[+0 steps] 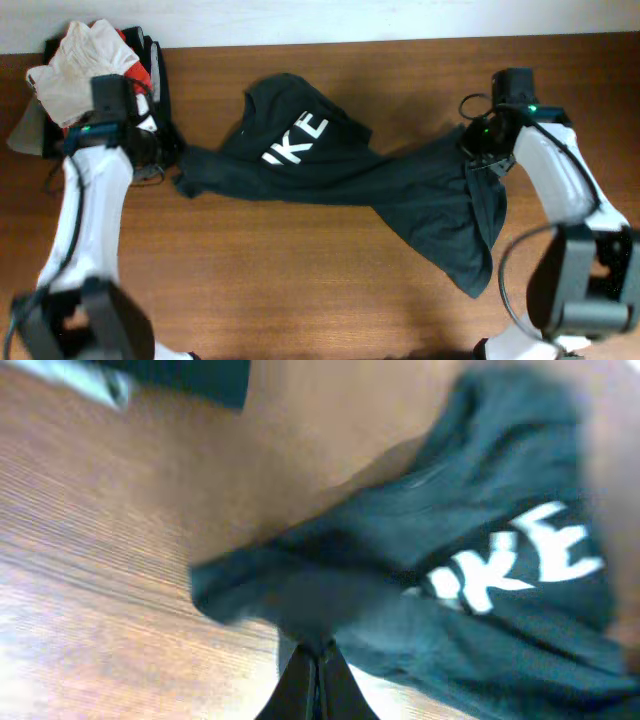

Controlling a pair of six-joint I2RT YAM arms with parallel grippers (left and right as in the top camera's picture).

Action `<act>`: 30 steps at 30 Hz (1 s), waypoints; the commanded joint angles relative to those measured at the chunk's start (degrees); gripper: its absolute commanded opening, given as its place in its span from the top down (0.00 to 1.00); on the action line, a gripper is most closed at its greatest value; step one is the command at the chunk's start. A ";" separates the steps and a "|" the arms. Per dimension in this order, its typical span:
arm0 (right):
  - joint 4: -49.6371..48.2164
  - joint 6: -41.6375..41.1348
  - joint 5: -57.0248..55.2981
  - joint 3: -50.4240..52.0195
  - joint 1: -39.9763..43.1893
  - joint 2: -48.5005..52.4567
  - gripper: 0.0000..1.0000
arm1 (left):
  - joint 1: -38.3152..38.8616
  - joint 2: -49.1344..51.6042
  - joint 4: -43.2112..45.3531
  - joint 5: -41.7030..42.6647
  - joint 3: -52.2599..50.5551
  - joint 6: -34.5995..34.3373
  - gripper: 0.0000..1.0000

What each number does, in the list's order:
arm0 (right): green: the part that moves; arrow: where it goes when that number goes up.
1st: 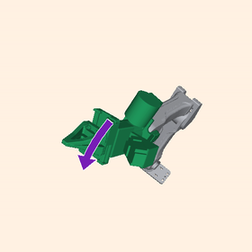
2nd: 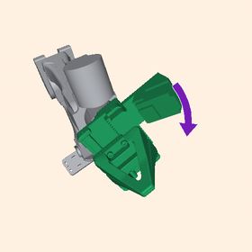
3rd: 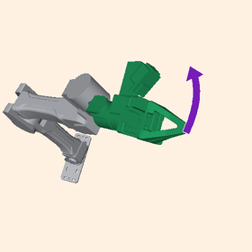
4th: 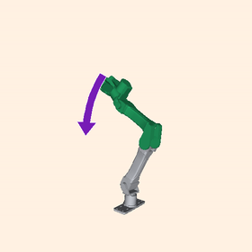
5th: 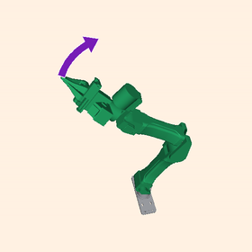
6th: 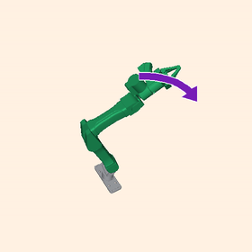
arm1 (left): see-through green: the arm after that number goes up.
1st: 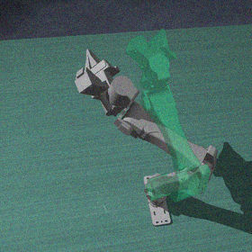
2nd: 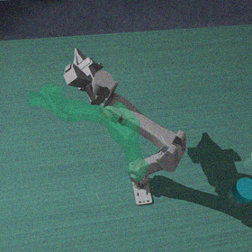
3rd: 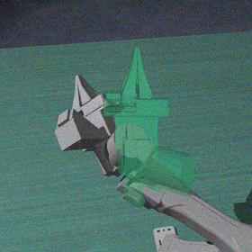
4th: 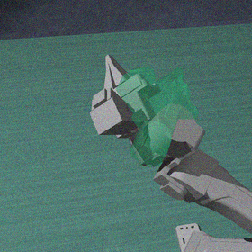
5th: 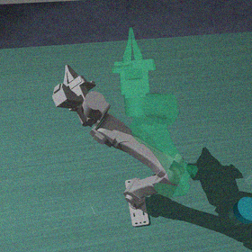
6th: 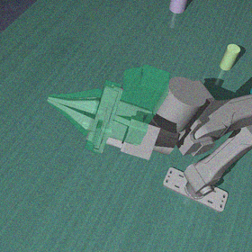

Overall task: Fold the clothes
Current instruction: 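Lift the shirt with both grippers and swing it toward the front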

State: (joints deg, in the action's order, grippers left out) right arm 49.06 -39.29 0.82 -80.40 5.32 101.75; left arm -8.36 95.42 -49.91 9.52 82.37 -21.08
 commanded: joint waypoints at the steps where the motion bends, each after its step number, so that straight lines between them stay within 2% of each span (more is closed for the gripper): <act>1: 1.42 2.64 -3.02 0.35 0.33 -12.48 0.96 | 0.22 -12.85 -1.01 -0.35 0.63 -0.31 0.99; 6: 3.78 5.07 -3.02 0.07 0.33 -28.74 0.96 | 0.22 -26.69 -5.11 -0.35 5.44 -0.31 0.99; 10: 9.18 6.51 -2.80 -3.85 0.33 -39.78 0.96 | 0.22 -32.33 -14.78 -0.35 18.99 0.15 0.99; 13: 14.95 7.61 -2.23 -9.14 0.33 -43.63 0.96 | 0.22 -32.96 -22.18 -0.35 29.92 1.46 0.99; 16: 19.82 10.80 0.24 -17.35 0.33 -44.83 0.96 | 0.22 -32.76 -28.02 -0.35 40.35 2.99 0.99; 20: 24.94 12.20 -0.02 -28.85 0.33 -43.87 0.96 | 0.22 -32.72 -30.67 -0.42 49.33 4.02 0.99; 22: 25.90 12.55 -0.07 -32.15 0.33 -43.39 0.96 | 0.22 -32.70 -30.67 -0.46 50.23 4.04 0.99; 26: 25.81 12.48 -1.97 -33.66 0.33 -42.25 0.96 | 0.22 -29.62 -30.77 -6.93 50.01 4.04 0.99; 30: 25.75 12.50 -2.38 -33.68 0.33 -40.79 0.96 | 0.22 -25.59 -30.77 -5.05 50.58 4.92 0.99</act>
State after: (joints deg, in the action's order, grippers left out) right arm 75.02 -27.70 0.05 -113.54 5.32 59.35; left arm -8.16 65.17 -80.90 5.30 132.60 -17.96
